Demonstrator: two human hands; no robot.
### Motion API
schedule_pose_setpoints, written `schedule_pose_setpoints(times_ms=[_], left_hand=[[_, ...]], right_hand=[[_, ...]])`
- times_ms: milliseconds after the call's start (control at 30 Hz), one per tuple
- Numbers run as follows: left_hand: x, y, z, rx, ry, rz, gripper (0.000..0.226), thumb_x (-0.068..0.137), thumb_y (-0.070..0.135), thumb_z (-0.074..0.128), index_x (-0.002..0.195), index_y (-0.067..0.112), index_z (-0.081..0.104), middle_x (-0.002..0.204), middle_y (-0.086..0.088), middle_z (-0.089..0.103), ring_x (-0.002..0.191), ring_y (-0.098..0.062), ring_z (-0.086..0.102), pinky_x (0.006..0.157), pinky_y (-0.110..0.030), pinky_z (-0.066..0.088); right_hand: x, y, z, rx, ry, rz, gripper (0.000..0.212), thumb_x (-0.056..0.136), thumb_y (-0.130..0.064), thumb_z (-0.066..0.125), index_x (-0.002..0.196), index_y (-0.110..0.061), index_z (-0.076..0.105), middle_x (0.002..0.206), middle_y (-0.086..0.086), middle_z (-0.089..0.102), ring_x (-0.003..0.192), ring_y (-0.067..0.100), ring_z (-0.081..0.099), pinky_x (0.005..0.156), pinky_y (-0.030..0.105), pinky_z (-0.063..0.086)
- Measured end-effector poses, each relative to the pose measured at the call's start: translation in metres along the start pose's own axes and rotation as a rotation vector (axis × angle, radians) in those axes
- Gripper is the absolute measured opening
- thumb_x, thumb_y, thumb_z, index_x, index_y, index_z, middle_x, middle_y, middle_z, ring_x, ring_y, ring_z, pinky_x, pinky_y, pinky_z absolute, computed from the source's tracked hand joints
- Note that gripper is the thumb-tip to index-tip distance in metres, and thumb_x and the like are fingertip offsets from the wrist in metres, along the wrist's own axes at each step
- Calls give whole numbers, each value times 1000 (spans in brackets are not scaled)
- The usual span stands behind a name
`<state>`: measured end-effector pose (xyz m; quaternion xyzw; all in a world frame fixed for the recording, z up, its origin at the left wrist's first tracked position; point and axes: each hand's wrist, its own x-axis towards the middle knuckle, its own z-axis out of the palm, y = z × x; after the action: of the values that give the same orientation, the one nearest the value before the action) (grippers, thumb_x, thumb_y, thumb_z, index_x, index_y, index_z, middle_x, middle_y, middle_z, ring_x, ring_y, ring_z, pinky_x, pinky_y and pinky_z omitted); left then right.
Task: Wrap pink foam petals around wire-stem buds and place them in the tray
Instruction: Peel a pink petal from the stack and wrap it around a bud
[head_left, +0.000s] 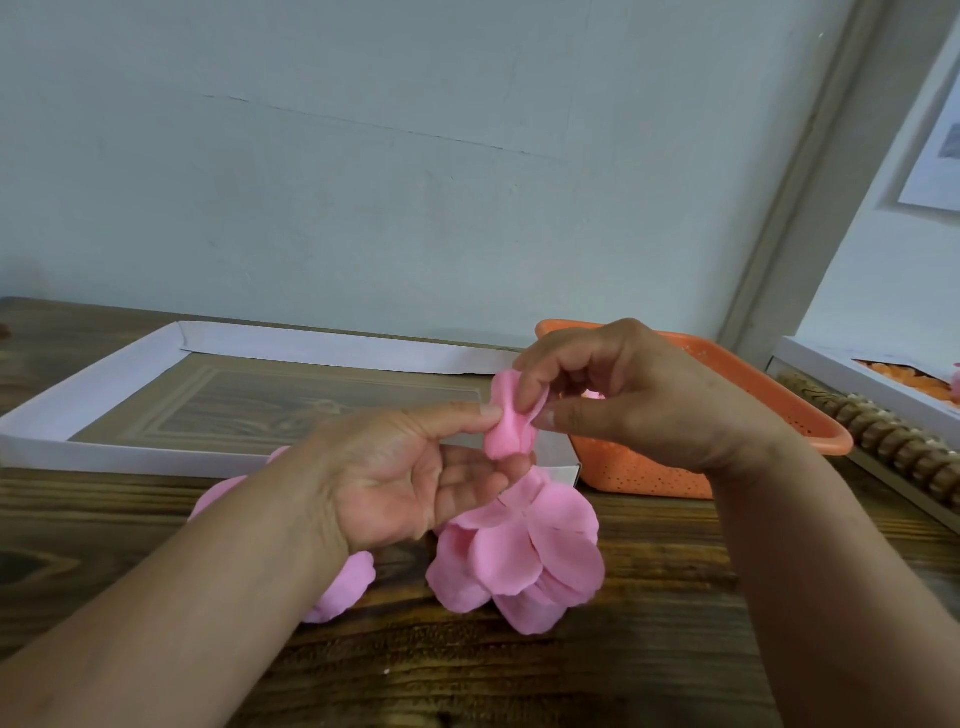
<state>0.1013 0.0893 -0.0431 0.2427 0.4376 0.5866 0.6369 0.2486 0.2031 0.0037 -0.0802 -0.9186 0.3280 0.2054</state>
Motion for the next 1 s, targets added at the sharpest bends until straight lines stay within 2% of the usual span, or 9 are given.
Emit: schedule_pose_setpoints(times_ms=[200, 400, 500, 567, 700, 800, 867, 1000], left_hand=[[-2, -3, 4, 69, 44, 91, 32, 56, 7, 68, 88, 3, 64, 74, -16, 71, 56, -19, 69, 47, -22, 55], [-2, -3, 7, 104, 99, 121, 38, 54, 10, 68, 92, 5, 62, 71, -13, 69, 52, -15, 66, 44, -19, 52], [-2, -3, 6, 117, 104, 126, 30, 58, 10, 67, 87, 5, 62, 69, -12, 69, 51, -14, 66, 44, -19, 52], [-1, -4, 6, 115, 114, 125, 20, 68, 7, 67, 88, 6, 62, 71, -13, 70, 53, -14, 67, 45, -19, 52], [1, -5, 6, 100, 143, 122, 14, 82, 5, 64, 95, 5, 62, 74, -15, 71, 53, -15, 67, 44, -19, 52], [2, -6, 6, 96, 161, 127, 20, 84, 5, 63, 104, 2, 62, 73, -15, 71, 51, -14, 66, 44, -19, 51], [2, -5, 5, 96, 154, 121, 24, 83, 5, 63, 107, 1, 62, 73, -16, 70, 51, -14, 66, 43, -19, 51], [3, -5, 4, 105, 137, 109, 21, 80, 6, 64, 100, 1, 63, 73, -17, 71, 52, -15, 66, 44, -20, 51]], right_hand=[[1, -1, 3, -2, 7, -9, 18, 78, 12, 65, 82, -6, 68, 90, 28, 63, 85, 47, 54, 76, 58, 44], [-1, -1, 1, 38, 2, -27, 16, 79, 16, 62, 82, 1, 67, 92, 20, 66, 85, 46, 55, 77, 58, 44], [0, -2, 3, 36, 14, -24, 14, 80, 12, 64, 81, -1, 68, 91, 22, 65, 84, 47, 54, 75, 59, 44], [1, -3, 5, 28, 25, -16, 14, 80, 10, 64, 81, -3, 68, 90, 22, 66, 84, 46, 55, 76, 57, 45], [2, -4, 7, -11, 30, -17, 16, 82, 8, 63, 80, -7, 68, 87, 20, 68, 81, 42, 55, 74, 47, 45], [1, -6, 7, -49, 15, -24, 14, 83, 6, 63, 81, -7, 68, 84, 19, 67, 76, 37, 53, 69, 42, 44], [0, -7, 6, -56, -11, -30, 16, 83, 7, 62, 86, -7, 69, 85, 11, 69, 76, 32, 56, 69, 37, 45], [-2, -8, 3, -91, -83, -22, 23, 81, 8, 64, 95, -9, 71, 90, 4, 70, 77, 25, 59, 68, 26, 45]])
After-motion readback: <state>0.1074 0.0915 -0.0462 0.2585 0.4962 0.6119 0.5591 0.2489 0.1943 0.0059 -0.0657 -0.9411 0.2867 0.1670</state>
